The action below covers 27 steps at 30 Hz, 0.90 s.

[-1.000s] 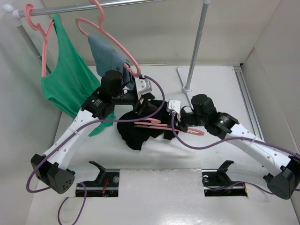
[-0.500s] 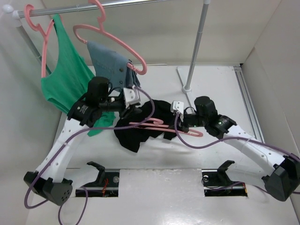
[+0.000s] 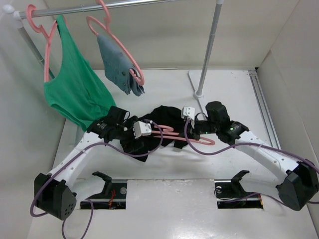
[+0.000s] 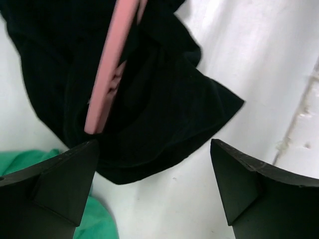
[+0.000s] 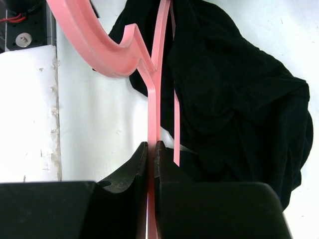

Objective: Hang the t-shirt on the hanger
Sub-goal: Place tshirt on hanger

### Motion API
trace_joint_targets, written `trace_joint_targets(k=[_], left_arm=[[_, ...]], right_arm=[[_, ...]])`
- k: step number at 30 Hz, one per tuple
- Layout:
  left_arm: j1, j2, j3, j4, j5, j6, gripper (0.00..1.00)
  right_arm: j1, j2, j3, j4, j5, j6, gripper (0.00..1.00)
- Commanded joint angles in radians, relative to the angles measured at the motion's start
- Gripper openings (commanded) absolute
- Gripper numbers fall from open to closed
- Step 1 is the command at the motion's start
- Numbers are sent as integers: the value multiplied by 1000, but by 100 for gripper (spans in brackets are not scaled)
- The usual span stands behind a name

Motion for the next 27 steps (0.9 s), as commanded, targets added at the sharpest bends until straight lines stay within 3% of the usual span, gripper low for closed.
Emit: trace_joint_targets(k=[1, 3, 7, 8, 11, 12, 13, 21, 27], left_arm=[[-2, -44, -27, 138, -104, -80, 92], [-2, -44, -51, 168, -114, -105, 92], [-52, -26, -103, 267, -149, -183, 72], [-52, -26, -113, 292, -149, -183, 56], [-52, -5, -126, 304, -135, -183, 32], [-52, 6, -126, 304, -125, -183, 13], [-52, 6, -126, 304, -124, -174, 3], [-52, -80, -38, 234, -79, -106, 0], [-52, -141, 112, 215, 84, -23, 0]], right_arm=[[-5, -11, -2, 57, -30, -29, 0], [-5, -11, -2, 57, -21, -29, 0], [-5, -2, -2, 48, -21, -29, 0], [-5, -2, -2, 48, -21, -29, 0], [-14, 7, -2, 48, -21, -29, 0], [-14, 7, 8, 39, -21, -29, 0], [-14, 7, 8, 38, -21, -29, 0], [-41, 42, 37, -52, -52, -96, 0], [-41, 88, 112, -201, -52, -193, 0]])
